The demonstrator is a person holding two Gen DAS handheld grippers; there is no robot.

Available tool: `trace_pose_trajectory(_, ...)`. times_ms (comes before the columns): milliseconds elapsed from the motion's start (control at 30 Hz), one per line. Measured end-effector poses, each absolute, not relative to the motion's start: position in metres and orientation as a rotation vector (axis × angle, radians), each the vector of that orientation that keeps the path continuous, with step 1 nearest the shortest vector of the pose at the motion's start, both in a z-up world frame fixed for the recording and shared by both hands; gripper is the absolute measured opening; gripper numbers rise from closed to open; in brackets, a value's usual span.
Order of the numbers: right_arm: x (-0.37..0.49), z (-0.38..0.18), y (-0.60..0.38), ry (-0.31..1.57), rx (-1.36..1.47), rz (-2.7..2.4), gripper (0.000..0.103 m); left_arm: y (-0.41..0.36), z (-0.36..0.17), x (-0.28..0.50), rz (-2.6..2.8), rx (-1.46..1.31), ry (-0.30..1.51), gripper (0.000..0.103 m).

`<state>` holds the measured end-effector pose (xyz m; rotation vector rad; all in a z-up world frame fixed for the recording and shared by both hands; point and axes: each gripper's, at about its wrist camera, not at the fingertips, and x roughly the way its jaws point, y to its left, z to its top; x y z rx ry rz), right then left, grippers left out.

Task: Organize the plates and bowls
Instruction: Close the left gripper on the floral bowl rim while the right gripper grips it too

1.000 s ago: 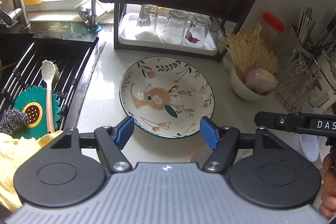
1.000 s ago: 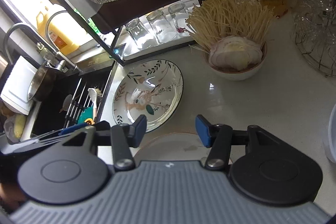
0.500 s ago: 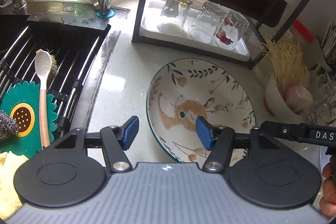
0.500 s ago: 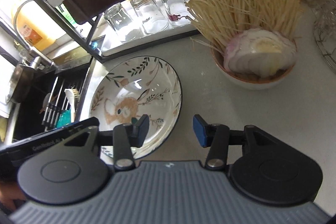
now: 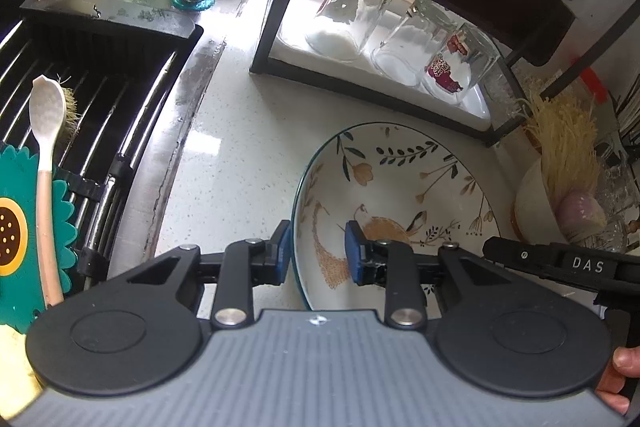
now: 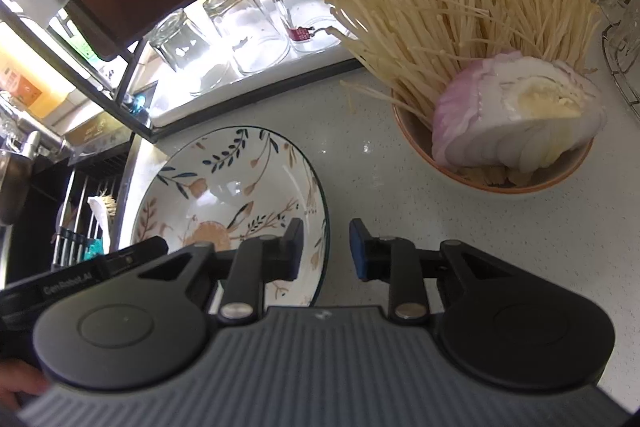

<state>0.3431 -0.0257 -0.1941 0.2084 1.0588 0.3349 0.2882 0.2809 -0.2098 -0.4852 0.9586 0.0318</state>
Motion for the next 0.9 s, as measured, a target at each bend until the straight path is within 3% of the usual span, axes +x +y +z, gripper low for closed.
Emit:
trace_pose_trajectory(233,0.349,-0.201,-0.018,1.067,0.216,0.329,0.018,0.284,-0.216,0.296,0.037,-0.478,0.973,0.017)
trace_pose_trajectory(900,0.34,-0.183,-0.021,1.03,0.215,0.308,0.014,0.28,-0.19,0.279,-0.018,-0.459,0.954,0.013)
